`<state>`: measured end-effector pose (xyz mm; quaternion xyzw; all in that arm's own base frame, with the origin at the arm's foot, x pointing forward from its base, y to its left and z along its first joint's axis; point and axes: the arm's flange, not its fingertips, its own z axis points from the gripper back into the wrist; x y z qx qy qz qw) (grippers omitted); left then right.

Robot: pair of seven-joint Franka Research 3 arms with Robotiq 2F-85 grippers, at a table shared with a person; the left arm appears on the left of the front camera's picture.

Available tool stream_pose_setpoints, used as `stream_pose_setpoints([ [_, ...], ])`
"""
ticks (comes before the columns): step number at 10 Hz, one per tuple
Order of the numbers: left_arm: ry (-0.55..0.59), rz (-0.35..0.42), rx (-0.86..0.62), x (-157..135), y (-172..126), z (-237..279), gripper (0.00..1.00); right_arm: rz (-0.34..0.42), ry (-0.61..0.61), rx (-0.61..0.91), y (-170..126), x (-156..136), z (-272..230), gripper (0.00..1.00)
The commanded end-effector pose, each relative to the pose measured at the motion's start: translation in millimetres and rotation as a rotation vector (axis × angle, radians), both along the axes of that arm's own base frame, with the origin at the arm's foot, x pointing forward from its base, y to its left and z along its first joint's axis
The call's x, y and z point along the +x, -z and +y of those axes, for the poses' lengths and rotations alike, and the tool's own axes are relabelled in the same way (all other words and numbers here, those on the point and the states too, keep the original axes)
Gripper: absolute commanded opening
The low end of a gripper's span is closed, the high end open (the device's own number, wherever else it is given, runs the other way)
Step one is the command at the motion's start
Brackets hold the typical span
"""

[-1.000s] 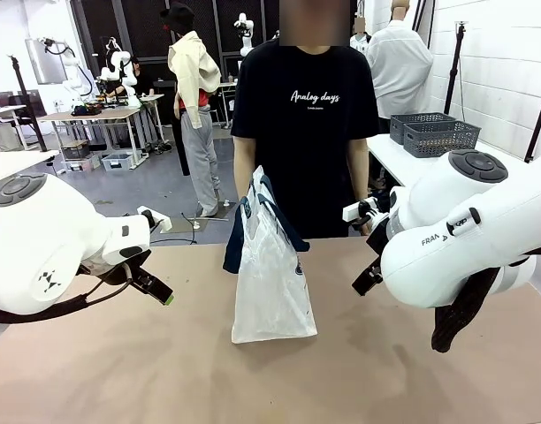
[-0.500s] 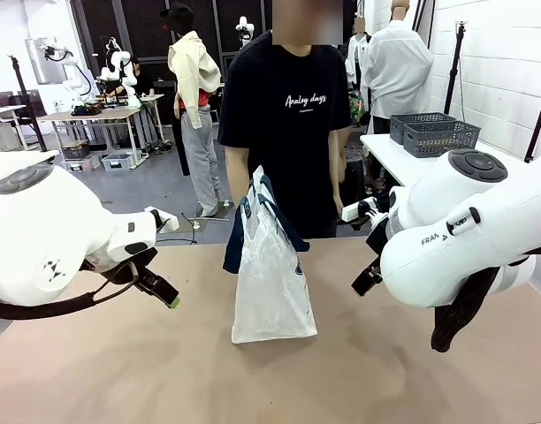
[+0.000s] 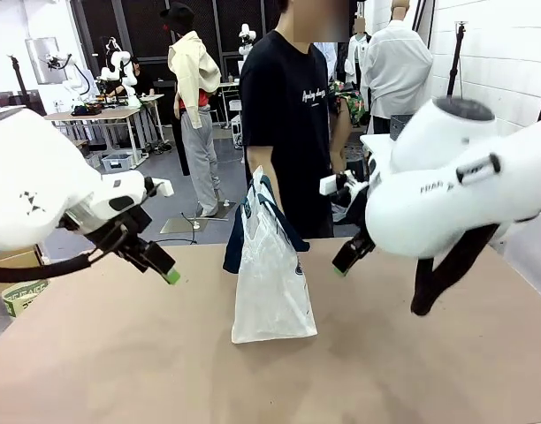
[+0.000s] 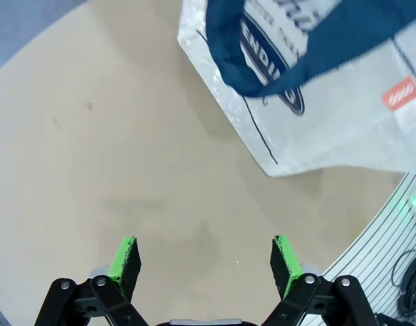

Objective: Transfer purchased items from the store into the shopping bag.
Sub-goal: Open the Reusable shopping bag in the center of the table.

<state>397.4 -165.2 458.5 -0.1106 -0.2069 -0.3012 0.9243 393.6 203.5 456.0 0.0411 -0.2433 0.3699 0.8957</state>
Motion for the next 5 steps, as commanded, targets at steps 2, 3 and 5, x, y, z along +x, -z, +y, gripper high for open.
stream_pose_setpoints([
  [2,-0.079,0.004,-0.074,25.7,-37.3,-11.4,1.0,0.092,0.013,-0.027,-71.6,31.6,-3.9,1.0],
  [3,-0.114,0.005,-0.094,38.3,-53.3,-19.7,1.0,0.119,0.021,-0.019,-90.5,47.2,1.3,1.0],
  [5,-0.127,0.002,-0.12,58.6,-77.1,-35.6,1.0,0.105,0.054,-0.035,-120.0,78.6,20.7,1.0],
])
